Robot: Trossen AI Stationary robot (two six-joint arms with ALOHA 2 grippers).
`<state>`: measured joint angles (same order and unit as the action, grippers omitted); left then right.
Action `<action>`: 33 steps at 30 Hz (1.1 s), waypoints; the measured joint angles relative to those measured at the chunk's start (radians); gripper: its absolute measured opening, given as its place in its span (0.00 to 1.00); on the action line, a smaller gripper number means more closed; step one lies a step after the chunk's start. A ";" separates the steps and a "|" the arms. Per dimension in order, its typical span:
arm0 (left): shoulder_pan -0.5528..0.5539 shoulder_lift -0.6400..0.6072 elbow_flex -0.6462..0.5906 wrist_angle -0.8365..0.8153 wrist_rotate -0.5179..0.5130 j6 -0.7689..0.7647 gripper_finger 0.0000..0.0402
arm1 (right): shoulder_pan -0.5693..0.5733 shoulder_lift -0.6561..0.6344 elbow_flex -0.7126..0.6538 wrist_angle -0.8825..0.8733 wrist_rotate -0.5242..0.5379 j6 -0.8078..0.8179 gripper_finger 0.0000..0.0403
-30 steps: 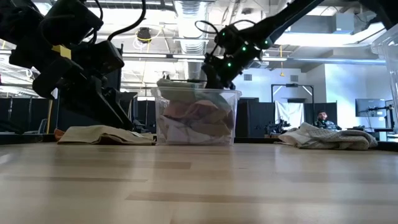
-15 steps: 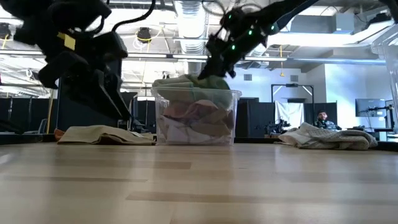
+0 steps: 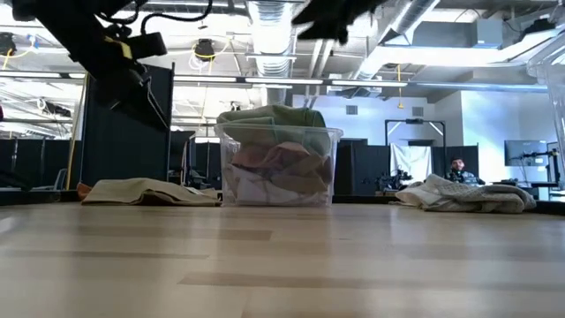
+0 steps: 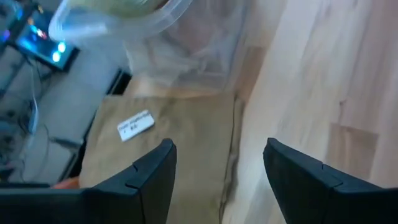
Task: Sort towels by color in basket
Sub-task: Put the brown towel into the top transparent bin
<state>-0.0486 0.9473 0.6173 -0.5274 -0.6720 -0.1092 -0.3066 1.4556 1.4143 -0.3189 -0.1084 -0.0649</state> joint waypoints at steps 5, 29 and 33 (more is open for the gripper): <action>0.115 0.013 -0.031 0.026 0.089 0.029 0.57 | 0.119 -0.080 0.000 -0.144 0.001 -0.011 0.65; 0.513 0.451 -0.099 0.380 0.499 0.168 0.57 | 0.683 -0.124 -0.001 -0.459 0.279 0.169 0.65; 0.533 0.537 -0.096 0.407 0.577 0.164 0.54 | 0.722 -0.124 -0.001 -0.460 0.324 0.193 0.65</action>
<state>0.4847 1.4848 0.5212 -0.1205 -0.0948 0.0549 0.4156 1.3315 1.4132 -0.7791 0.2152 0.1284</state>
